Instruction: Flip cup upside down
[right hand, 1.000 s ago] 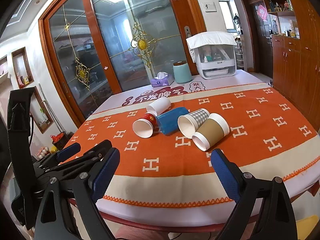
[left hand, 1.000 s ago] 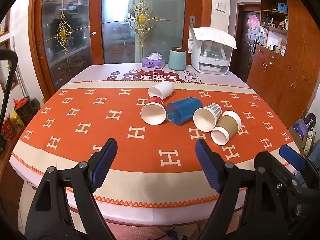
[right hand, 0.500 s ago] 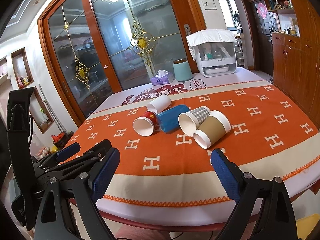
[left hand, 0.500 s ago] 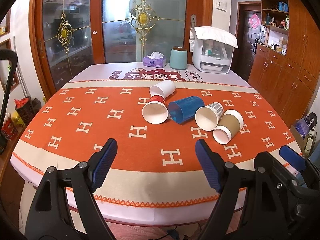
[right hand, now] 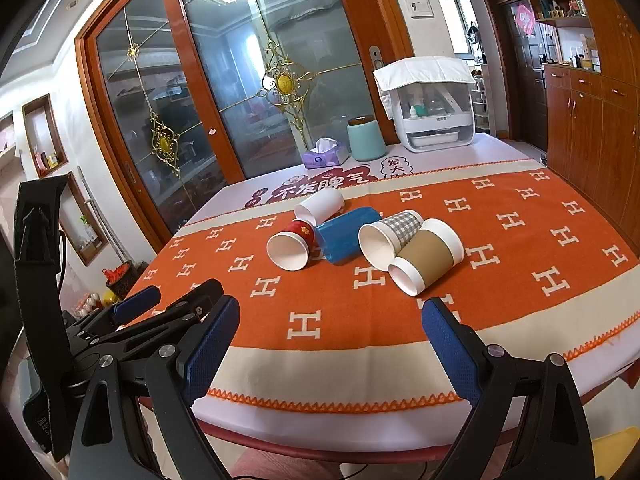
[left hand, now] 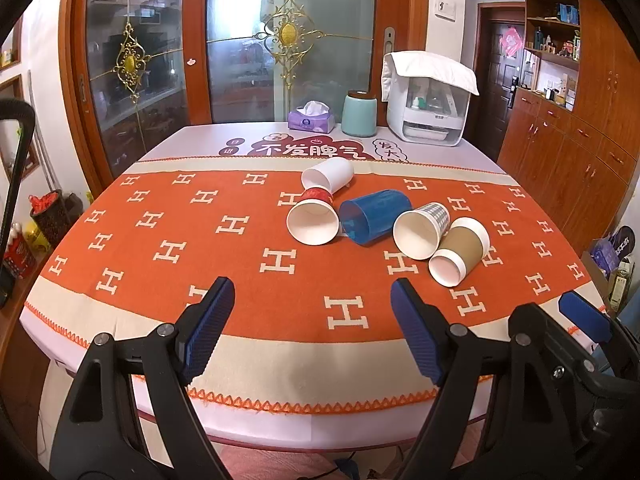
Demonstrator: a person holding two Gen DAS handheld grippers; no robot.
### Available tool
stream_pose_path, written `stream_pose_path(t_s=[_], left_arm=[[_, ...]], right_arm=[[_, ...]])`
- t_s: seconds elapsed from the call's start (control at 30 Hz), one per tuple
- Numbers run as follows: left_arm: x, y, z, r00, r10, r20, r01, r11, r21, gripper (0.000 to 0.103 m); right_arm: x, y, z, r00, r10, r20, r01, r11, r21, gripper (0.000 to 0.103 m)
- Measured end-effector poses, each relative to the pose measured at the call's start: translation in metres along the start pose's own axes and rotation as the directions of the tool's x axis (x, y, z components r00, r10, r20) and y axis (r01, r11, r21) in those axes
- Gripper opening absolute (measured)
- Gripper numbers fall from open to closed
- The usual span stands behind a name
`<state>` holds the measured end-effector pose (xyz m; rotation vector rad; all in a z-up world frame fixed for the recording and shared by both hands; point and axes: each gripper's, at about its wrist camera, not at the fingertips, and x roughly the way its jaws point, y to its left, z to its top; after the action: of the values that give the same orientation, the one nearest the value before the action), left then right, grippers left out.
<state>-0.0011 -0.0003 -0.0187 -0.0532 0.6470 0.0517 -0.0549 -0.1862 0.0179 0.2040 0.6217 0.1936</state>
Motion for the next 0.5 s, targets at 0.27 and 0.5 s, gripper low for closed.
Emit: stream_pose_path(t_s=[0.27,0.5], left_arm=[[0.0001,0.0004,0.0001,1.000,0.000,0.000,0.000,1.000,0.000,0.078],[0.0068,0.0027,-0.0053,1.000,-0.024,-0.011,0.024,1.000,-0.012,0.078]], right_arm=[[0.0014,0.0011,-0.0012,1.000,0.001,-0.001,-0.001,1.000,0.001,0.093],[0.0031,0.0033,-0.0029,1.000,-0.006,0.002,0.006,1.000,-0.003,0.093]])
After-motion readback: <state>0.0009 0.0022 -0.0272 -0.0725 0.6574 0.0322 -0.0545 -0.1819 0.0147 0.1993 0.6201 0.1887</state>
